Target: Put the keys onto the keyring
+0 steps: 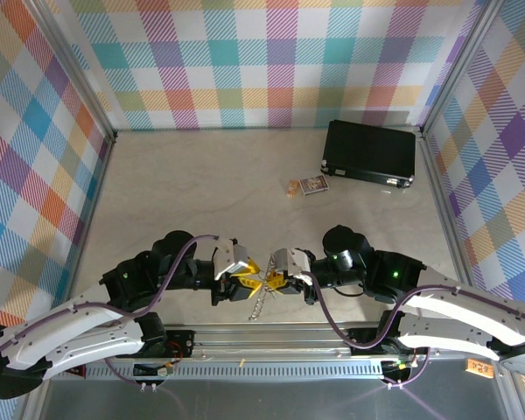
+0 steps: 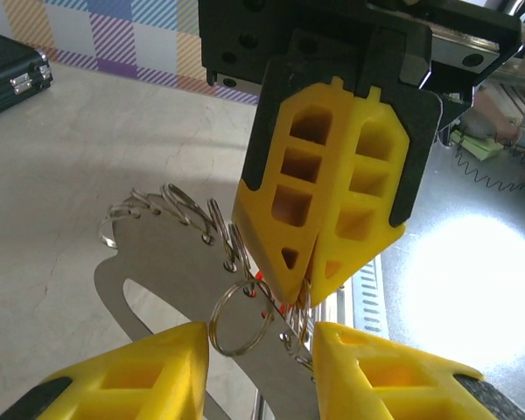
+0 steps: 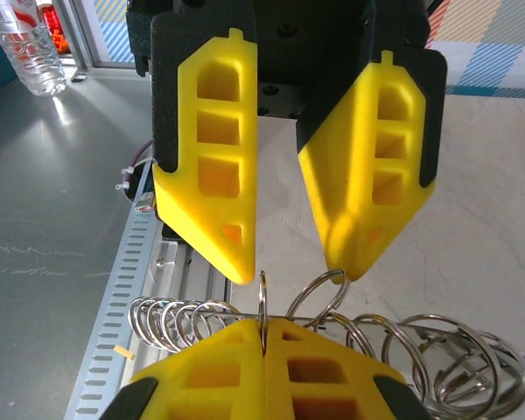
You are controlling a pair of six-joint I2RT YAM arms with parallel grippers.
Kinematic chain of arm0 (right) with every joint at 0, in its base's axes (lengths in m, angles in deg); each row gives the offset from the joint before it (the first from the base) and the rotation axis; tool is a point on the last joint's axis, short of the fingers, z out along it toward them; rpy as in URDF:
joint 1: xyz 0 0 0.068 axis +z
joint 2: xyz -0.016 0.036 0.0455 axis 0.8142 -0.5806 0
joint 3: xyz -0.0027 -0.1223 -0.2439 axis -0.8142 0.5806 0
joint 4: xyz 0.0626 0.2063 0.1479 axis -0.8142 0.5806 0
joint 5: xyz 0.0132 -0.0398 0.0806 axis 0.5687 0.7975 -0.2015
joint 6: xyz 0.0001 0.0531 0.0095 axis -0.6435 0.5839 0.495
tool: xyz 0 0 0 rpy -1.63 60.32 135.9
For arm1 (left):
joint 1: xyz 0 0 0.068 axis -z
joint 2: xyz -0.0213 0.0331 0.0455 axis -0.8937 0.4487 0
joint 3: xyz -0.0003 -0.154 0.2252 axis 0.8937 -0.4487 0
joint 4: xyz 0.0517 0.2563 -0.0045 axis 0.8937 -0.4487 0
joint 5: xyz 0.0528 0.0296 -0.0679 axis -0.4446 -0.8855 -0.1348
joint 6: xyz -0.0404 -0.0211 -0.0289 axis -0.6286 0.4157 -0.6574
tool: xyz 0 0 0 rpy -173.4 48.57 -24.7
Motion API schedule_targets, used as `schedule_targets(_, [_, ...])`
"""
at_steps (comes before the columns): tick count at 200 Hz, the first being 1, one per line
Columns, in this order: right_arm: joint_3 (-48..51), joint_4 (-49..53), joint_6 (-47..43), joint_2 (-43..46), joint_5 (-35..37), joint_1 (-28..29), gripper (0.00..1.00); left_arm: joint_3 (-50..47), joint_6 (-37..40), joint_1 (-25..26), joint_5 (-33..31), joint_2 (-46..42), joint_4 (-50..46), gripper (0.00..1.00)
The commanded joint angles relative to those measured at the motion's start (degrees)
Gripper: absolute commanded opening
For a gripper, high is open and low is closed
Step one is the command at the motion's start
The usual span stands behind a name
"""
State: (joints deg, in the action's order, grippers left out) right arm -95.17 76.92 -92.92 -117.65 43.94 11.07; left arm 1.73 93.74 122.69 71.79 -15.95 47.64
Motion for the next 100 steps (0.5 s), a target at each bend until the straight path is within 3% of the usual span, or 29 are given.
schedule_targets(1, [-2.14, -1.01, -1.03, 0.42, -1.79, -0.52, 0.00, 2.53, 2.18, 0.68, 2.03, 0.68, 0.67, 0.37])
schedule_targets(32, [-2.10, -0.82, -0.70, 0.52, -1.28, -0.62, 0.00, 2.81, 2.82, 0.68, 2.22, 1.58, 0.71, 0.30])
schedule_targets(74, [-1.85, -0.88, -0.30, 0.61, -0.61, -1.11, 0.00, 2.29, 2.74, 0.76, 1.89, 0.42, 0.34, 0.29])
schedule_targets(100, [-1.87, -0.53, -0.15, 0.55, -0.56, -1.37, 0.00, 1.67, 2.72, 0.99, 0.31, -1.77, -0.36, 0.37])
